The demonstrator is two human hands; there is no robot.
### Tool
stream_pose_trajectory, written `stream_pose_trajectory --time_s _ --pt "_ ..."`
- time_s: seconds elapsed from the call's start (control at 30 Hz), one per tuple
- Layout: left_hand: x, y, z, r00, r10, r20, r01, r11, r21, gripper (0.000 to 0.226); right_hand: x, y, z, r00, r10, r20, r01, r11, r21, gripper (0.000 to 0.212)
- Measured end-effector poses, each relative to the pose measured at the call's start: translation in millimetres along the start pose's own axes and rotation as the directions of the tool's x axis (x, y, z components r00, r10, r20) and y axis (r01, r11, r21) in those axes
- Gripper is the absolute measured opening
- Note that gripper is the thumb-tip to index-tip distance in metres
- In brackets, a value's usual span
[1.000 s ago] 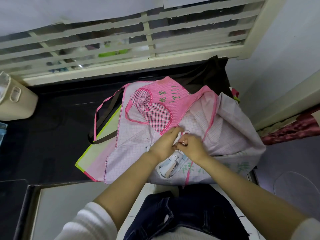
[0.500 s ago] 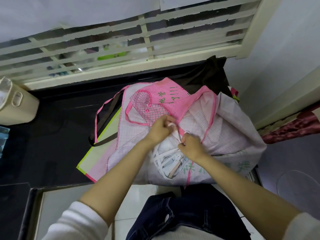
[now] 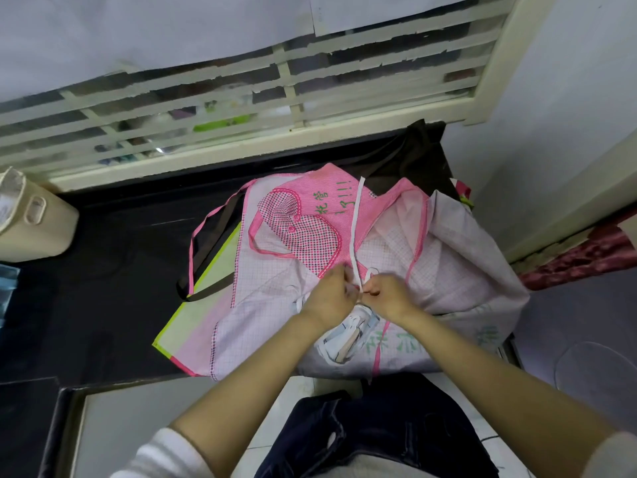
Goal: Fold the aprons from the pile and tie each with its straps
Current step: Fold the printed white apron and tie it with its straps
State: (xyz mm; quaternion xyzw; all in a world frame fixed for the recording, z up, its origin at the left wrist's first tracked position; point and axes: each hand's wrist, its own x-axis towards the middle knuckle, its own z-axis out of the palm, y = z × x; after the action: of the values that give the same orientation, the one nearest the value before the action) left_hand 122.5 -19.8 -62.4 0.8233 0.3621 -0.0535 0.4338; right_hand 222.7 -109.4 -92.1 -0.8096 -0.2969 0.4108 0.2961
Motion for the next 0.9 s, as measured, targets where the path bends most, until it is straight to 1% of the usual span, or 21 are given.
stream_pose_trajectory --time_s 0.07,0.13,0.2,0.27,0.33,0.4,0.5,0.57,0.6,0.7,0.77,0.83,0.9 --pt "-4.5 -12.3 8.8 0.999 -0.032 0.011 0.031 0.999 0.027 0.008 -1.7 1.6 -5.6 0.998 0.047 0.045 -0.053 0.988 0.146 0.017" --pt "-4.6 -13.1 8.9 0.999 -0.04 -0.023 0.04 0.999 0.008 0.009 -4.5 0.6 -9.3 0.99 0.096 0.105 -0.122 0.952 0.282 0.02" --pt "-5.2 -11.9 7.2 0.997 -0.053 -0.05 0.052 0.998 -0.027 0.014 -7.3 -2.3 -10.8 0.976 0.133 0.17 -0.186 0.917 0.353 0.024" --pt "-8.4 -12.6 5.8 0.993 -0.071 -0.096 0.061 0.993 -0.102 0.019 -9.5 -5.0 -12.2 0.964 0.157 0.213 -0.232 0.889 0.394 0.026" --pt "-13.6 -14.8 5.6 0.986 -0.087 -0.14 0.057 0.978 -0.202 0.026 -11.5 -6.4 -12.5 0.966 0.141 0.218 -0.222 0.885 0.409 0.028" --pt "-18.5 -15.0 4.6 0.979 -0.093 -0.181 0.044 0.965 -0.26 0.028 -14.6 -12.7 -11.5 0.98 0.1 0.171 -0.16 0.909 0.384 0.024" --pt "-21.8 -5.9 -5.3 0.951 -0.08 -0.299 -0.025 0.943 -0.332 0.021 -16.3 -34.5 -14.2 0.999 -0.043 -0.001 0.04 0.943 0.332 0.015" --pt "-22.8 2.6 -17.5 0.926 -0.066 -0.372 -0.104 0.903 -0.418 0.022 -17.6 -54.8 -21.4 0.979 -0.176 -0.103 0.197 0.946 0.258 0.012" --pt "-23.6 5.5 -23.3 0.918 -0.055 -0.392 -0.147 0.872 -0.467 0.024 -19.9 -65.4 -25.2 0.963 -0.238 -0.125 0.26 0.943 0.208 0.011" --pt "-29.6 5.5 -36.3 0.9 -0.029 -0.436 -0.247 0.789 -0.563 0.021 -34.8 -95.2 -28.7 0.897 -0.419 -0.141 0.422 0.907 -0.006 0.007" --pt "-35.3 -3.5 -40.8 0.893 -0.047 -0.447 -0.256 0.764 -0.592 0.017 -41.4 -105.9 -20.0 0.864 -0.484 -0.137 0.474 0.875 -0.101 0.011" --pt "-41.2 -23.0 -42.2 0.905 -0.109 -0.412 -0.184 0.772 -0.609 0.022 -37.4 -105.8 -2.8 0.857 -0.507 -0.09 0.497 0.86 -0.117 0.013" --pt "-47.7 -49.2 -40.5 0.921 -0.176 -0.348 -0.073 0.798 -0.598 0.022 -27.1 -98.6 19.0 0.866 -0.501 -0.002 0.497 0.86 -0.119 0.013"
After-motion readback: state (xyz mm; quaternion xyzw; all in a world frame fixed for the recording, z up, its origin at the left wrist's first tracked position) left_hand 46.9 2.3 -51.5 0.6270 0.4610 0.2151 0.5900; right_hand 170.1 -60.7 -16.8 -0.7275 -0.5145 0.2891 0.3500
